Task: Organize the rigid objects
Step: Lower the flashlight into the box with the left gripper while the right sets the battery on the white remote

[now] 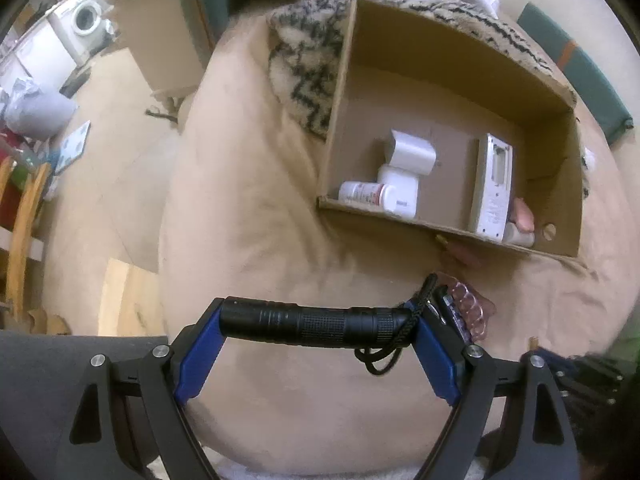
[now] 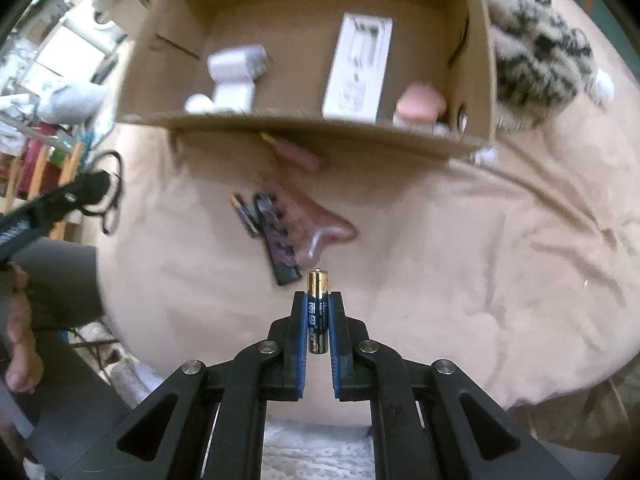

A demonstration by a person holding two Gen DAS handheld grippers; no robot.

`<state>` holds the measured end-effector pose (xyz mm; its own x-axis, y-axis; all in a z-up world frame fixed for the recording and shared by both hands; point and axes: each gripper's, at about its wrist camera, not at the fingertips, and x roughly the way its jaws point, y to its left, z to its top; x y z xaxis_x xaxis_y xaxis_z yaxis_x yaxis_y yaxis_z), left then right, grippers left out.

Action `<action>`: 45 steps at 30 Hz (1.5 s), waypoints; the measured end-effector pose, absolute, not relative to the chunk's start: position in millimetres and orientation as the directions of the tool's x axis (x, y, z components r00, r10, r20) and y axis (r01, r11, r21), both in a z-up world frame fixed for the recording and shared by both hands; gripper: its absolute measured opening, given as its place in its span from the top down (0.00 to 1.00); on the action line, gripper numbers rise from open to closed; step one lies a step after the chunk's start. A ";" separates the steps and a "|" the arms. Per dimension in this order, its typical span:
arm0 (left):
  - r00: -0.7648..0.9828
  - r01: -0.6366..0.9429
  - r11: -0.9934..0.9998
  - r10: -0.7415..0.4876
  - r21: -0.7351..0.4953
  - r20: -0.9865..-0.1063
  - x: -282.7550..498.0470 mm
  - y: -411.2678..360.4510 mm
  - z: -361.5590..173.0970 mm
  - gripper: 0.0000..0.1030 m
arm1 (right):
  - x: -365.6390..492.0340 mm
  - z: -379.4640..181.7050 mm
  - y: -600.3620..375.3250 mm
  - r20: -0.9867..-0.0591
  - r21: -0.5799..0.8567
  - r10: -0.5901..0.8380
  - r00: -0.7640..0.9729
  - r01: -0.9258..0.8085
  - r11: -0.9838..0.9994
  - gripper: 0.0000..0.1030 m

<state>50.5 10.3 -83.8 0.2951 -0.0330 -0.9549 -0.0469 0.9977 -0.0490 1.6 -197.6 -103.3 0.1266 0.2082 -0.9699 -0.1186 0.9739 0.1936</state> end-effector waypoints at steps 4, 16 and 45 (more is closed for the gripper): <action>0.338 -0.055 0.997 -0.036 -0.058 -0.940 53.2 12.6 -61.7 0.17 | 4.6 -78.6 -216.1 -0.949 0.221 0.239 0.204 -0.108 0.969 0.90; 0.509 -0.052 0.998 -0.004 -0.035 -0.861 91.8 2.5 7.5 0.17 | 64.9 4.6 -239.8 -0.849 0.238 0.271 0.454 -0.129 0.963 0.90; 0.493 0.156 0.987 -0.110 -0.037 -0.863 185.5 -80.9 -72.1 0.17 | 148.5 -77.2 -236.9 -0.886 0.246 0.246 0.392 -0.052 0.968 0.89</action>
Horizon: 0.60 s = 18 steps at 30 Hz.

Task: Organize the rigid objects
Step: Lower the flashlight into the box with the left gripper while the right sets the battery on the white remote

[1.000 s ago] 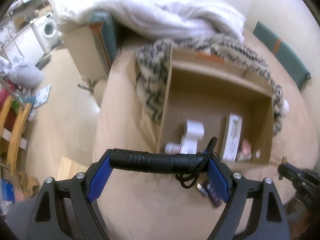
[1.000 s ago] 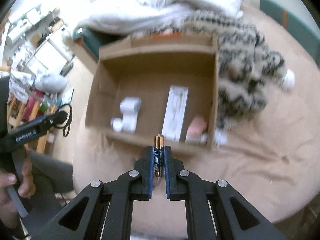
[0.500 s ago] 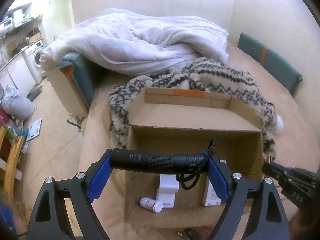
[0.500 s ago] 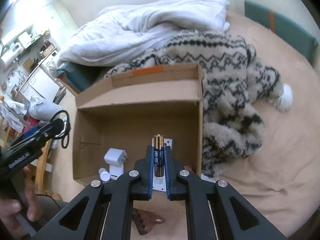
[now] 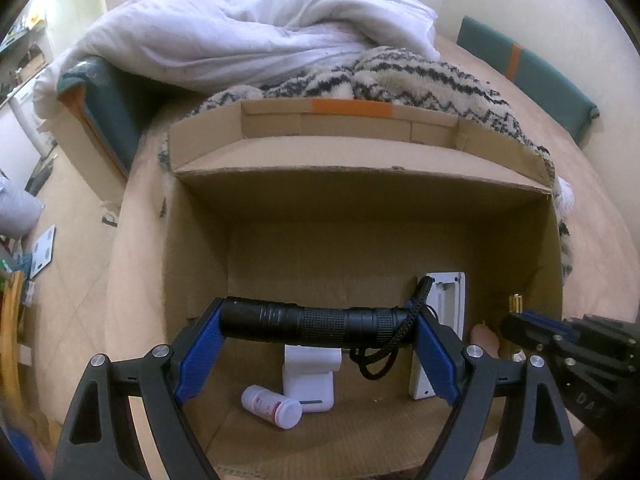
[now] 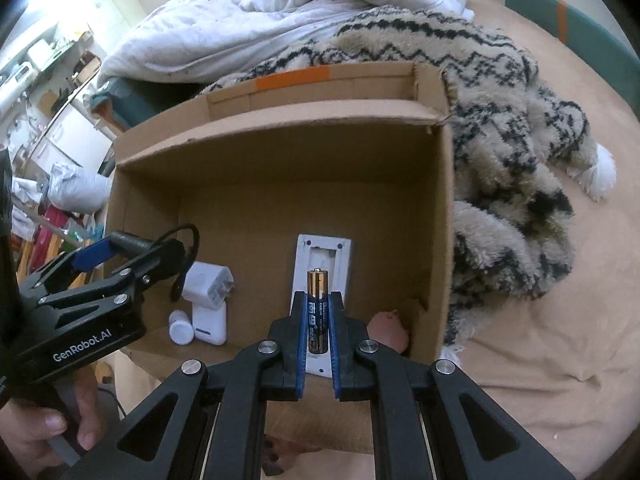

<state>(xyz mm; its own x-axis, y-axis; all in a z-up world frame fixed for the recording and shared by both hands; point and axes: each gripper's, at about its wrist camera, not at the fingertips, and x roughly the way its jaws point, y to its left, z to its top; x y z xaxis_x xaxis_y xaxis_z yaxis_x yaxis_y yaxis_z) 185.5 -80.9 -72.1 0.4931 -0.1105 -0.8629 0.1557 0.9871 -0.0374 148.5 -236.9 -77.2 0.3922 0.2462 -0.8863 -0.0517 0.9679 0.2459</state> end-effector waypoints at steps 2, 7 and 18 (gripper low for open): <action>0.486 0.162 0.986 -0.106 -0.029 -0.867 186.9 -83.2 -76.0 0.17 | 149.4 -81.4 -235.3 -0.892 0.245 0.246 0.380 -0.051 0.968 0.89; 0.470 0.153 0.988 -0.079 -0.006 -0.879 186.2 -83.2 -80.3 0.17 | 152.7 -85.7 -232.3 -0.898 0.248 0.248 0.363 -0.047 0.968 0.89; 0.425 0.144 0.990 -0.066 -0.005 -0.903 188.7 -82.7 -89.0 0.17 | 155.3 -87.8 -230.2 -0.899 0.263 0.257 0.355 -0.031 0.964 0.89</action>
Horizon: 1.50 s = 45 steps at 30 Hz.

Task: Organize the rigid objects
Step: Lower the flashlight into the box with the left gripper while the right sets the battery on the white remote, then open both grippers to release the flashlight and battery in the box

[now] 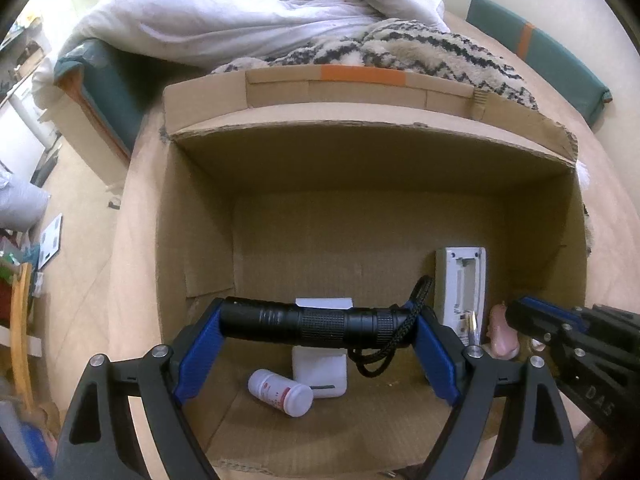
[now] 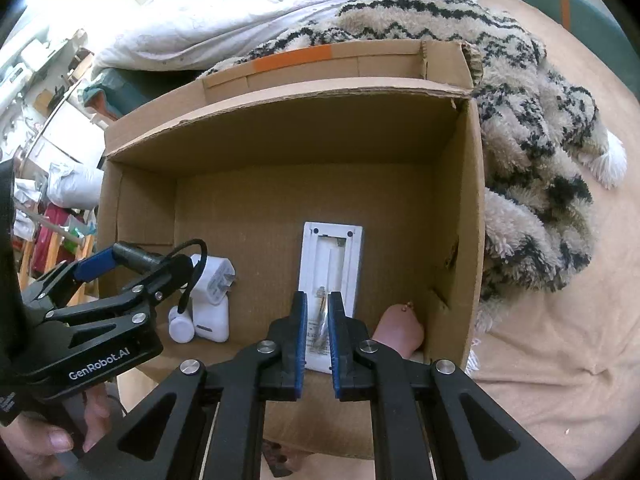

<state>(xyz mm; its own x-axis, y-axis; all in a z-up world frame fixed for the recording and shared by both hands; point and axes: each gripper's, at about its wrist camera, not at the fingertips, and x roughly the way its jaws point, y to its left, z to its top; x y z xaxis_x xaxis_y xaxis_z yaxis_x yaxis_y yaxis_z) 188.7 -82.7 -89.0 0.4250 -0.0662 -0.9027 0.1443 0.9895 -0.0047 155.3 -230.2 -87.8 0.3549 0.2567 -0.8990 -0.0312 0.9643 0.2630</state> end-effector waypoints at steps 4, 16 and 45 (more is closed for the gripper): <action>0.425 0.146 0.989 -0.083 -0.022 -0.902 188.1 -82.0 -88.1 0.17 | 155.8 -86.1 -237.1 -0.891 0.290 0.271 0.364 -0.002 0.957 0.85; 0.448 0.136 0.990 -0.096 -0.039 -0.889 186.9 -78.4 -80.6 0.16 | 153.5 -66.6 -248.7 -0.861 0.313 0.265 0.434 0.040 0.949 0.00; 0.519 0.105 0.994 -0.069 -0.017 -0.852 169.0 -64.6 -42.4 0.00 | 133.4 -38.2 -248.0 -0.838 0.320 0.262 0.479 0.041 0.947 0.00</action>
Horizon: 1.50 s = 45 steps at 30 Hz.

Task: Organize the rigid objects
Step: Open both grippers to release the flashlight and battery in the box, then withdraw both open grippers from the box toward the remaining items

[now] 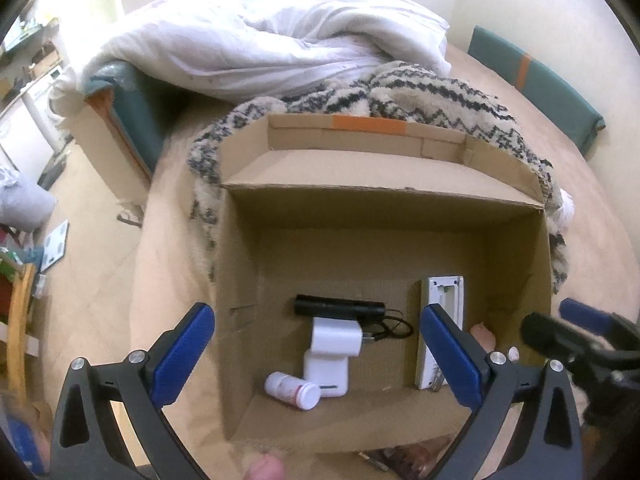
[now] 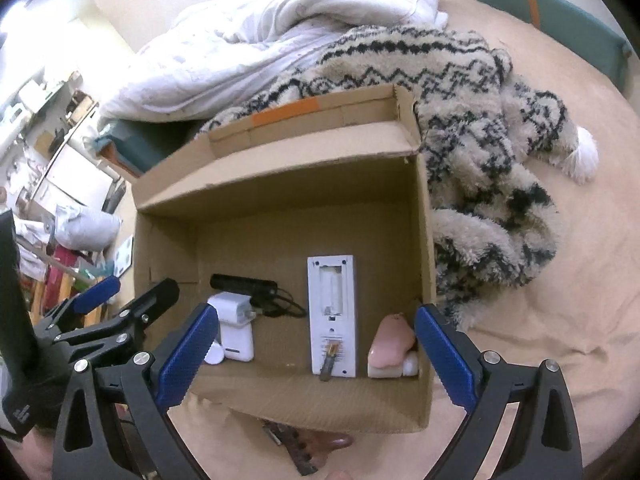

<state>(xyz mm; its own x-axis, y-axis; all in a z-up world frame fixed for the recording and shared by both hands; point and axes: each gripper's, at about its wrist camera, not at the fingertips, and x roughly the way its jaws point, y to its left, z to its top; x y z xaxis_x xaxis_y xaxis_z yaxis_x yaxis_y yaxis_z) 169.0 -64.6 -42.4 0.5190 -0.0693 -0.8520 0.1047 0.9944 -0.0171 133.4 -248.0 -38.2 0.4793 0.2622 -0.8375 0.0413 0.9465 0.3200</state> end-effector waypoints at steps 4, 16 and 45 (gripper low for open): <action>0.519 0.089 0.996 -0.074 -0.033 -0.851 158.5 -54.5 -29.2 0.00 | 119.2 -28.6 -248.1 -0.828 0.313 0.258 0.498 0.029 0.949 0.00; 0.532 0.108 0.994 -0.028 0.034 -0.846 100.5 -32.4 -15.9 0.00 | 70.3 -32.4 -239.4 -0.853 0.269 0.249 0.458 -0.022 0.963 0.00; 0.348 -0.018 0.997 -0.059 -0.070 -0.936 90.3 -1.1 -60.0 0.01 | 82.6 -172.9 -168.0 -0.984 0.167 0.174 0.047 -0.132 0.977 0.44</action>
